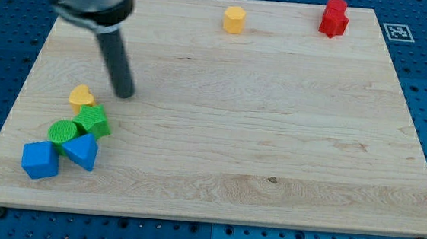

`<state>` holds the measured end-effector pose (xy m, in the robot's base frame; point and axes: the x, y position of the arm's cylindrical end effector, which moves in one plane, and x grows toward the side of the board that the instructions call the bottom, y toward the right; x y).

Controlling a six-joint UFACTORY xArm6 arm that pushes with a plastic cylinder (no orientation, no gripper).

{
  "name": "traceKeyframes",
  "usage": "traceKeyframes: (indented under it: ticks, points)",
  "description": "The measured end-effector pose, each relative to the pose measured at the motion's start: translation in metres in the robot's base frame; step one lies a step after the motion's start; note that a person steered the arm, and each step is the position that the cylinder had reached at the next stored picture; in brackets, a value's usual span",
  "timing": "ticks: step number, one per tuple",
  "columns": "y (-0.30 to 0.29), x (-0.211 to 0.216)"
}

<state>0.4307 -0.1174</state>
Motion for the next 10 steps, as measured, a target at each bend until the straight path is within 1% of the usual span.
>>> traceKeyframes:
  ticks: [1,3,4,5,6,7,9,10]
  points:
    - [0.058,-0.05]
    - [0.061,-0.132]
    - [0.067,-0.183]
    - [0.093,-0.231]
    - [0.126,-0.238]
    - [0.126,-0.219]
    - [0.131,-0.161]
    - [0.152,-0.153]
